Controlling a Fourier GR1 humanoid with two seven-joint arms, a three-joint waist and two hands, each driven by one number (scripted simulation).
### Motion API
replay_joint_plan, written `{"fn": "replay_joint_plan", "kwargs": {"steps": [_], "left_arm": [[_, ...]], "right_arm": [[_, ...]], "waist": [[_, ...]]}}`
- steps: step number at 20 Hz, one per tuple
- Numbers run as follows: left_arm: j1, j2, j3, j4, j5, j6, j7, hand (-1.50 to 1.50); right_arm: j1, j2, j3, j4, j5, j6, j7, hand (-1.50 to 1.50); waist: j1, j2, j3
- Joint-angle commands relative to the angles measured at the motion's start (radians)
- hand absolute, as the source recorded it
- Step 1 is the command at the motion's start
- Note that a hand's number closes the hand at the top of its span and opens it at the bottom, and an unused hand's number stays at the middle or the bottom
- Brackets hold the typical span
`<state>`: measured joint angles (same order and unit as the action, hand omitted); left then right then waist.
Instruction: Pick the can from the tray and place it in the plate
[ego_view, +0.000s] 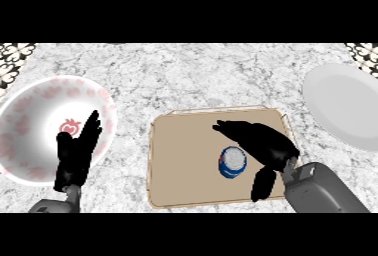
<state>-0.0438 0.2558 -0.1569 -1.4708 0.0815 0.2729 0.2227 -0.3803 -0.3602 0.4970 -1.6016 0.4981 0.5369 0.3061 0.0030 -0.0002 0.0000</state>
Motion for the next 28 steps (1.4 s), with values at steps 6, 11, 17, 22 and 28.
{"fn": "replay_joint_plan", "kwargs": {"steps": [6,11,17,22,28], "left_arm": [[0.002,-0.064,0.038,0.047,-0.066,-0.022,-0.039,0.0],[-0.008,-0.066,0.064,-0.021,-0.08,-0.047,0.029,0.0],[-0.009,-0.06,0.108,0.054,-0.058,-0.107,-0.03,0.0],[-0.005,-0.102,0.084,0.046,-0.116,-0.084,-0.032,0.0],[0.054,-0.093,0.078,-0.069,-0.127,-0.07,0.033,0.0]], "right_arm": [[0.118,0.076,-0.031,-0.025,0.136,0.03,-0.06,-1.5],[0.027,0.139,-0.088,0.109,0.192,0.066,-0.112,-1.5],[0.028,0.105,-0.086,0.072,0.242,0.091,-0.196,1.5],[0.026,0.134,-0.086,0.212,0.366,-0.069,-0.332,1.5],[0.051,0.129,-0.144,0.107,0.41,-0.178,-0.285,1.5]], "waist": [[-0.004,0.0,0.0],[0.0,0.0,0.0],[-0.003,0.0,0.0],[-0.001,0.001,0.0],[-0.003,-0.002,0.0]]}}
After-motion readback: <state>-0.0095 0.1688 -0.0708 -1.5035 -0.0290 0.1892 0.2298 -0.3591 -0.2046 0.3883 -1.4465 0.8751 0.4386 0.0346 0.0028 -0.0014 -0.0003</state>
